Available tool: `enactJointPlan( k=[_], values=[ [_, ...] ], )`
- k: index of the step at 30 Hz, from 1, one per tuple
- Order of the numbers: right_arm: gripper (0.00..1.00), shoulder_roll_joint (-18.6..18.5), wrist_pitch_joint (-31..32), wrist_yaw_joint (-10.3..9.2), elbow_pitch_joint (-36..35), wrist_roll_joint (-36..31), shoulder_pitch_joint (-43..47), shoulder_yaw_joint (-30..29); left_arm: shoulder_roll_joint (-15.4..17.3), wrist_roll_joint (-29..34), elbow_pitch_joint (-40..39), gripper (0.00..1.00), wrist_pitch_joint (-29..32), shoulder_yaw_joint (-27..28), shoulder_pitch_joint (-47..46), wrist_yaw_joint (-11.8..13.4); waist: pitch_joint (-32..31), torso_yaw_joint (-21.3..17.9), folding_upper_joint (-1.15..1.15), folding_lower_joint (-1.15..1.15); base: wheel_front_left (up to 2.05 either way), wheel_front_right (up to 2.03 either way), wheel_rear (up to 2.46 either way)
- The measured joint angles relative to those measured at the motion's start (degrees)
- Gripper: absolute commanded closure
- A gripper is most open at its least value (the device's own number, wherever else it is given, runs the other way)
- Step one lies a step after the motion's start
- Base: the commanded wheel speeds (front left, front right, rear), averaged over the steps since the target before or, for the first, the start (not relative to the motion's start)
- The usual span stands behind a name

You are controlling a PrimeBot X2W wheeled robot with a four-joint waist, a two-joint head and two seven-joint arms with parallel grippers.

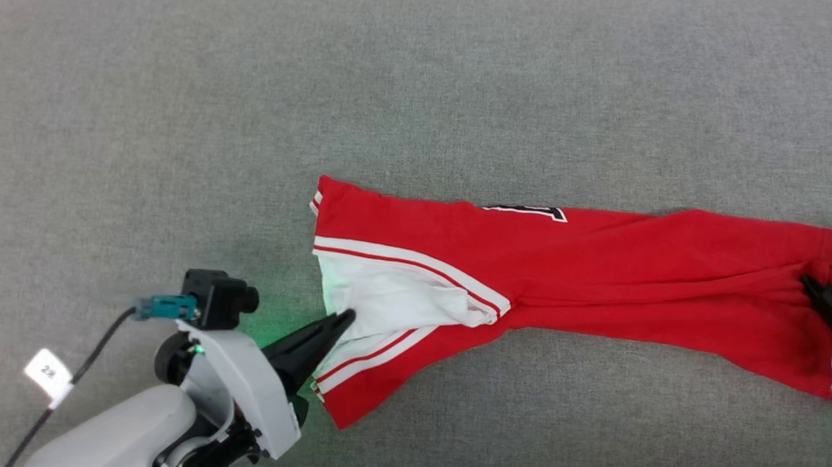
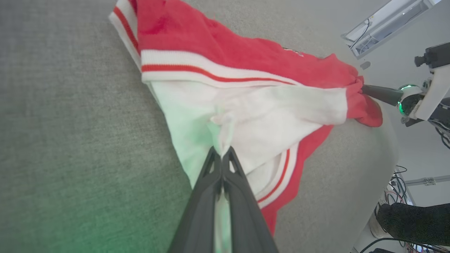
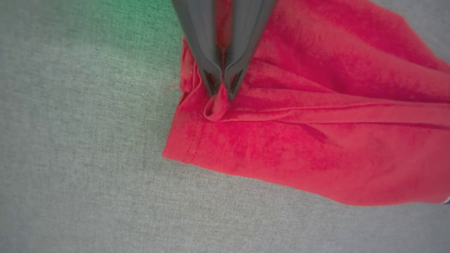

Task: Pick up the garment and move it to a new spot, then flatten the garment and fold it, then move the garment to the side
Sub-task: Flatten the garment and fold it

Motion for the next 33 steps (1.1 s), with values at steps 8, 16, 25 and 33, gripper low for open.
enactJointPlan(
  k=[8, 16, 25, 33],
  values=[
    [0.00, 1.11, -1.18, 0.00, 0.87, 0.76, -0.89, 0.63, -2.61, 1.09, 5.72, 0.27, -0.21, -1.11, -0.83, -1.59, -0.76, -0.13, 0.00, 0.00, 0.00, 0.00, 0.00],
    [0.00, -0.24, -0.22, 0.00, -2.29, 3.10, 1.16, -0.66, -0.96, 0.41, 3.66, 0.00, -3.39, 0.91, -0.21, -1.41, -4.35, -0.49, 0.00, 0.00, 0.00, 0.00, 0.00],
    [0.00, -1.14, 4.99, 0.00, -2.92, 7.88, 4.54, -6.03, -1.46, 0.96, 1.82, 0.00, -8.02, 4.76, 4.15, 3.65, -8.45, 0.16, 0.00, 0.00, 0.00, 0.00, 0.00],
    [0.00, -0.77, 13.37, 0.00, 0.69, 12.30, 5.77, -9.07, -9.45, 8.60, 3.39, 0.00, -8.86, 17.41, 10.95, 6.57, -8.65, 3.27, 0.00, 0.00, 0.00, 0.00, 0.00]
  ],
)
